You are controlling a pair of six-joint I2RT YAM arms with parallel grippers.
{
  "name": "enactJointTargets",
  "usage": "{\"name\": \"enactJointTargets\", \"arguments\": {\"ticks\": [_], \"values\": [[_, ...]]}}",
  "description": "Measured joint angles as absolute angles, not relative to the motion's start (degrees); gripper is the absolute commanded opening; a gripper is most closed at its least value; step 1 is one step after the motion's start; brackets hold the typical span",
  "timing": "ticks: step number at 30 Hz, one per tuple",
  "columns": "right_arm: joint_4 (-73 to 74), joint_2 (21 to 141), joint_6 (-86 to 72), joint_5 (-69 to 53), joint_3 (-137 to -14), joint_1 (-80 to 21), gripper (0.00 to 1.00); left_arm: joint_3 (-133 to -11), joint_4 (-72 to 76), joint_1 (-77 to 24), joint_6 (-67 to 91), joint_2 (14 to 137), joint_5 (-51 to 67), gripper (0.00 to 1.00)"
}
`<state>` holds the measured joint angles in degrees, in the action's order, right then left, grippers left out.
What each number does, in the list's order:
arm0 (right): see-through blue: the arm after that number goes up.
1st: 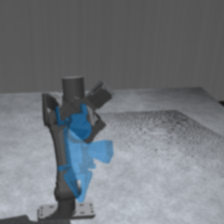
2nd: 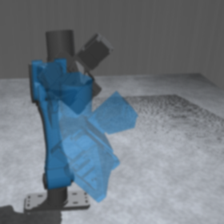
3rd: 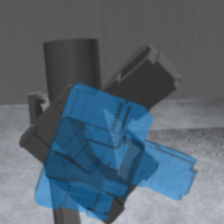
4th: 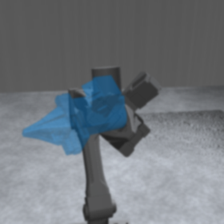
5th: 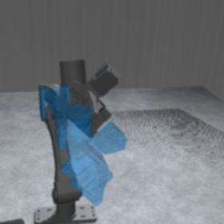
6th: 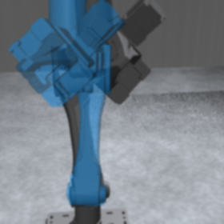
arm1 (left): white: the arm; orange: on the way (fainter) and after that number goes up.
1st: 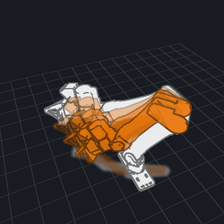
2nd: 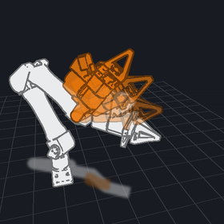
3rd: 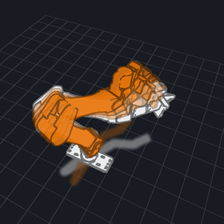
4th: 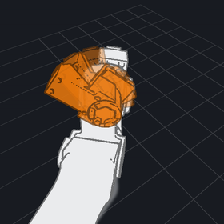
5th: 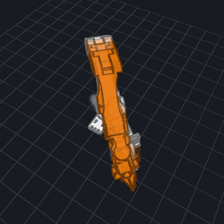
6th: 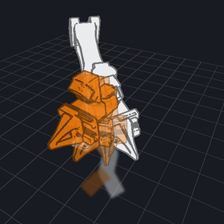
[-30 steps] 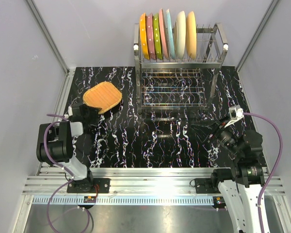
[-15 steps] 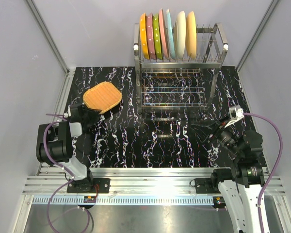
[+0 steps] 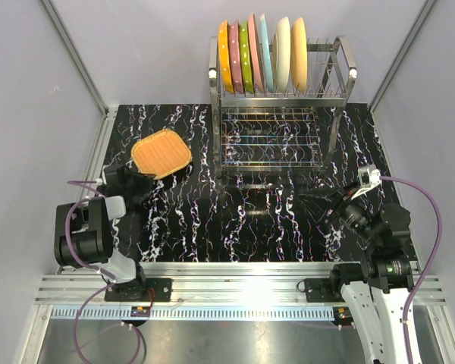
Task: Load the plates into the dish rack
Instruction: Grab a plate with the left arm, then pass the plate from the left arm to the right
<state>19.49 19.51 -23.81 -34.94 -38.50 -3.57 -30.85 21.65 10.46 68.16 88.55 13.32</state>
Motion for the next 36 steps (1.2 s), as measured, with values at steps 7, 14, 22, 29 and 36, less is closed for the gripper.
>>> {"name": "enactJointTargets", "arguments": {"ticks": [7,14,22,29,36], "values": [[19.5,19.6,-23.8,-35.0,-38.4,-3.6,0.67,-31.9,14.9,10.6,64.6,82.8,13.3,0.00],[19.0,20.9,-23.8,-36.0,-38.4,-3.6,0.66,-36.5,5.9,10.6,55.9,75.1,13.5,0.00],[16.1,23.7,-24.4,-39.0,-38.6,-3.6,0.68,-38.2,-0.7,10.6,50.5,67.4,16.4,0.00],[13.5,28.6,-25.3,-40.6,-40.4,-3.6,0.72,-37.8,-6.8,9.5,48.4,58.8,17.7,0.00],[11.9,35.8,-25.1,-39.4,-42.3,-7.8,0.73,-36.9,-12.3,7.4,46.5,50.9,18.1,0.00]]}}
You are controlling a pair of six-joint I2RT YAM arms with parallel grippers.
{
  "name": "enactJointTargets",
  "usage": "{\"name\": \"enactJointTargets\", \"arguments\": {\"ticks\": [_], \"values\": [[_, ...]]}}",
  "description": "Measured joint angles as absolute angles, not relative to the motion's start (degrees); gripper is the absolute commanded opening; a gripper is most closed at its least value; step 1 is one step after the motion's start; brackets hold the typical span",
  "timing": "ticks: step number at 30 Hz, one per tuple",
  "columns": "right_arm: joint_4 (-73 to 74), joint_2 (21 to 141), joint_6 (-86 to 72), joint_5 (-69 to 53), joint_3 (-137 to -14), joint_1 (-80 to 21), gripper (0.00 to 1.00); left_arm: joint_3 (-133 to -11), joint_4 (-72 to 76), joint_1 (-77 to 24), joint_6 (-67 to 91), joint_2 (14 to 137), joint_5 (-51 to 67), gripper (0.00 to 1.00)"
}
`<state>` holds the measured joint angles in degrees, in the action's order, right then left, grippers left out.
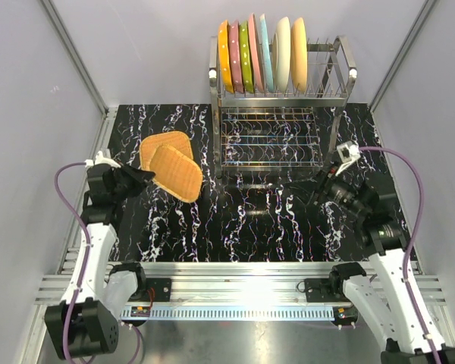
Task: Load the plates into the dish rack
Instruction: Pass the plate from the left arm to the right
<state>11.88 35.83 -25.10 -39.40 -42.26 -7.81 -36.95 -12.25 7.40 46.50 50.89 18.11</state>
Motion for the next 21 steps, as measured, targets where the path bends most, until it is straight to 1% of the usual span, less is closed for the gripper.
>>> {"name": "enactJointTargets", "arguments": {"ticks": [2,7,13,17,21], "values": [[12.0,38.4,-24.1,-36.2,-43.2,-11.9,0.74,-36.2,-13.5,6.7,46.3,48.8,18.6,0.00],[11.8,46.2,-20.3,-26.6,-44.3,-29.9,0.79,-33.7,-16.0,5.0,45.5,44.2,20.2,0.00],[10.4,50.7,-18.5,-16.0,-44.2,-42.0,0.85,-30.3,-20.1,3.5,44.6,40.0,22.0,0.00],[7.4,55.4,-15.8,-6.4,-44.5,-53.5,0.88,-29.5,-21.4,2.7,44.4,39.4,23.7,0.00],[3.2,62.4,-10.8,3.7,-44.1,-64.1,0.93,-29.5,-22.4,2.5,43.9,39.6,25.8,0.00]]}}
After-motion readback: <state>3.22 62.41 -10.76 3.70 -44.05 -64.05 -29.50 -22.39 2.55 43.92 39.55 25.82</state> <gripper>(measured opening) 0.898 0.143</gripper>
